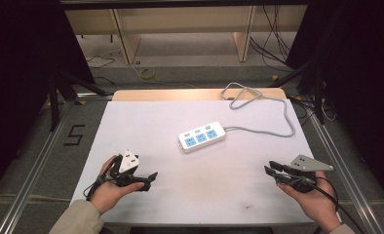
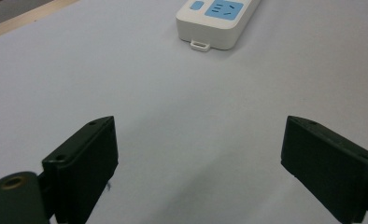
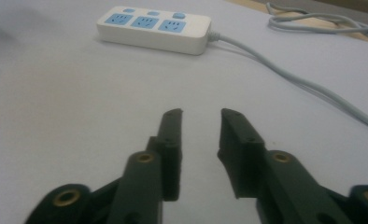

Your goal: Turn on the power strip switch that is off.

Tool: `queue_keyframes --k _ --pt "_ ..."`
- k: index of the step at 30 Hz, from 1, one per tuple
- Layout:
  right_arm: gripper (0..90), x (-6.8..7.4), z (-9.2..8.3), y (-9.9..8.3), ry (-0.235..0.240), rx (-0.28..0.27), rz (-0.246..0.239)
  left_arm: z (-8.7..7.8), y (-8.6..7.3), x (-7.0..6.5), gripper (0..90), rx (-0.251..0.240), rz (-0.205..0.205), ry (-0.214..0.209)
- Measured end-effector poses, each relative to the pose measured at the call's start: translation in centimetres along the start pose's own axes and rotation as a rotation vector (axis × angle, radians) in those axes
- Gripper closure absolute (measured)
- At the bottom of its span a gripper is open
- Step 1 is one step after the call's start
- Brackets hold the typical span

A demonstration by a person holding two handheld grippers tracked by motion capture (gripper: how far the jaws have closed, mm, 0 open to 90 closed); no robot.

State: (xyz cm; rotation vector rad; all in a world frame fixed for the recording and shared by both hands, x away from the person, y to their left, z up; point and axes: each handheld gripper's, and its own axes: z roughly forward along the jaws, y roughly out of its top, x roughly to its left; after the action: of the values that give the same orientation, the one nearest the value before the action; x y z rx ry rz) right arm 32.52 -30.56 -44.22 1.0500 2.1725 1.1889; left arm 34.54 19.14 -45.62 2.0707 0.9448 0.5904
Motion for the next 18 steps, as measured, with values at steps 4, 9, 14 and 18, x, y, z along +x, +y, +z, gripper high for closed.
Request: queue_keyframes --k 4,9,14,18 --pt "84.2 0.1 0.1 0.4 -0.010 0.005 -0.011 0.0 0.0 0.0 10.9 0.001 0.001 0.002" --pt "90.0 0.3 0.5 1.1 -0.018 0.018 -0.029 0.0 0.0 0.0 11.1 0.000 -0.001 0.003" --pt "90.0 0.3 0.9 1.5 -0.019 0.031 -0.025 0.1 0.1 0.1 11.4 0.000 -0.002 0.004" --pt "90.0 0.2 1.0 1.7 -0.020 0.033 -0.023 0.1 0.1 0.0 11.5 0.000 -0.005 0.002"
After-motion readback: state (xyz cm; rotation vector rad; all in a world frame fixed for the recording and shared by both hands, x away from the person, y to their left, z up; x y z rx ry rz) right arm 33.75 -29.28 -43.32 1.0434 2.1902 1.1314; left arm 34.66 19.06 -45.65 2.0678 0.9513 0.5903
